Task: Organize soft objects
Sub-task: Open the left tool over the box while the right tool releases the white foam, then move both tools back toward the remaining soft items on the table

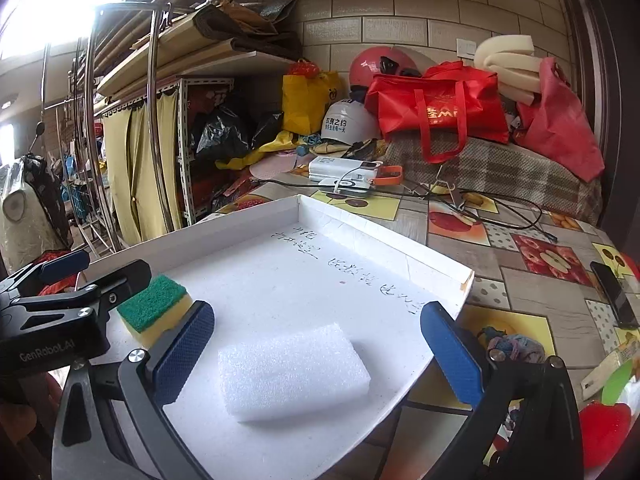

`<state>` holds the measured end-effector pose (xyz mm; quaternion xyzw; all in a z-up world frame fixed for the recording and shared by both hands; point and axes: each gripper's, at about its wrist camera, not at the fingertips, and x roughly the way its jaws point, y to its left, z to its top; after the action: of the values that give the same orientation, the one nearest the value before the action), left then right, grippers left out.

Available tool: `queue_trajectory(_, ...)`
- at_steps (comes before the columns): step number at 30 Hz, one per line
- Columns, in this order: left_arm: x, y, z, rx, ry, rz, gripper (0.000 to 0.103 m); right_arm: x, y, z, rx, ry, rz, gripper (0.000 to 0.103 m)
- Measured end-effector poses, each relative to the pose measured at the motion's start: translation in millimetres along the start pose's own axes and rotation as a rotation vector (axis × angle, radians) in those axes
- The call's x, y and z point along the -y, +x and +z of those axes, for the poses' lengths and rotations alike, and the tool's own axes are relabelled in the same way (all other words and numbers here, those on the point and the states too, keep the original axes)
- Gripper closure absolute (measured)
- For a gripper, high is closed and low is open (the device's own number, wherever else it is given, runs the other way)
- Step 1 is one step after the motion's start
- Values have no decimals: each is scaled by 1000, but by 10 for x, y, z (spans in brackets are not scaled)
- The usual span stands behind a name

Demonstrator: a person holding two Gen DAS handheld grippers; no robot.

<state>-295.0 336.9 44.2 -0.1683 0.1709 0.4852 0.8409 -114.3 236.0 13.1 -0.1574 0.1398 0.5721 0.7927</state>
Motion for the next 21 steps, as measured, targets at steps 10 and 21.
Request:
queue_trajectory(10,71,-395,-93,173,36,34,0,-19,-484,-109,167,4,-42,0)
queue_trajectory(21,474,-861,-296,235,65,-94,0,515,-1093,-404,203,96,-39,0)
